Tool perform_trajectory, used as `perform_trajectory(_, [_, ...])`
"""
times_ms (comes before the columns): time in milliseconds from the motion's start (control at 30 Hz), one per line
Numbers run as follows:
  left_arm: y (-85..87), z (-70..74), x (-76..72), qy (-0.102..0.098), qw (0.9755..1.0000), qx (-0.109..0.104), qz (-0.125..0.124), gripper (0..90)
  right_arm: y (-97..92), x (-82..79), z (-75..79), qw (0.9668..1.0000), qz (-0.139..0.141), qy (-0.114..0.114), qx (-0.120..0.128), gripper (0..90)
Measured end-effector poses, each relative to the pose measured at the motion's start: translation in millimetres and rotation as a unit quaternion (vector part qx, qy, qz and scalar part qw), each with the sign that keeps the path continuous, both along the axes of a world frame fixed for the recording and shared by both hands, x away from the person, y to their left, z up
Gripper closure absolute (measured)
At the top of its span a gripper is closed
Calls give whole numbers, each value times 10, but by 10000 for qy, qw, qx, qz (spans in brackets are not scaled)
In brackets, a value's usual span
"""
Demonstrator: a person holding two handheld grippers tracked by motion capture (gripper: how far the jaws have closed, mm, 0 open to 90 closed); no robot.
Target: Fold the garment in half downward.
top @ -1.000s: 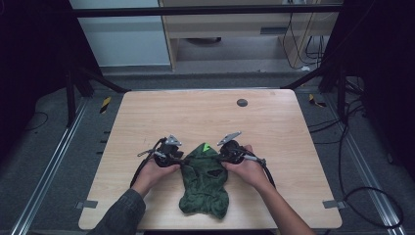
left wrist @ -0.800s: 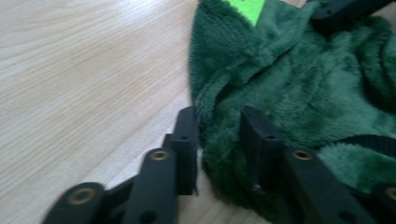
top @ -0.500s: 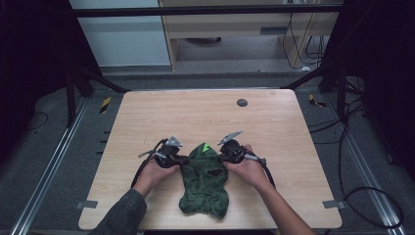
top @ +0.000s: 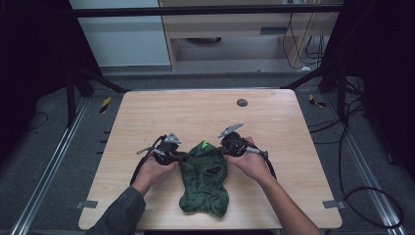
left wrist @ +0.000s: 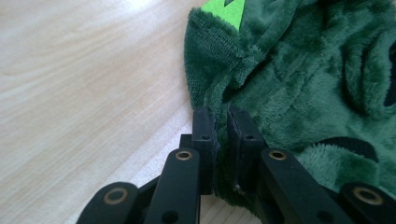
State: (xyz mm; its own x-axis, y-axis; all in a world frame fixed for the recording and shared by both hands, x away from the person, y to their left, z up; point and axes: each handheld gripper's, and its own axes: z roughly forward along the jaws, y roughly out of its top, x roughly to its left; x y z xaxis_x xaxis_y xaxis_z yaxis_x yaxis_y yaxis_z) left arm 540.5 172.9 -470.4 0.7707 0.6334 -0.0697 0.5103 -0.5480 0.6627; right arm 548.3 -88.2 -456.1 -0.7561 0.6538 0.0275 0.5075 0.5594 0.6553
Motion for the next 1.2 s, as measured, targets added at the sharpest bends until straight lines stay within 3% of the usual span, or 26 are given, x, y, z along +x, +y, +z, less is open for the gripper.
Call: perform_trajectory(1200, [5, 543, 223, -525, 9985, 123, 6, 824, 24, 199, 513, 9989, 39, -457, 42, 858])
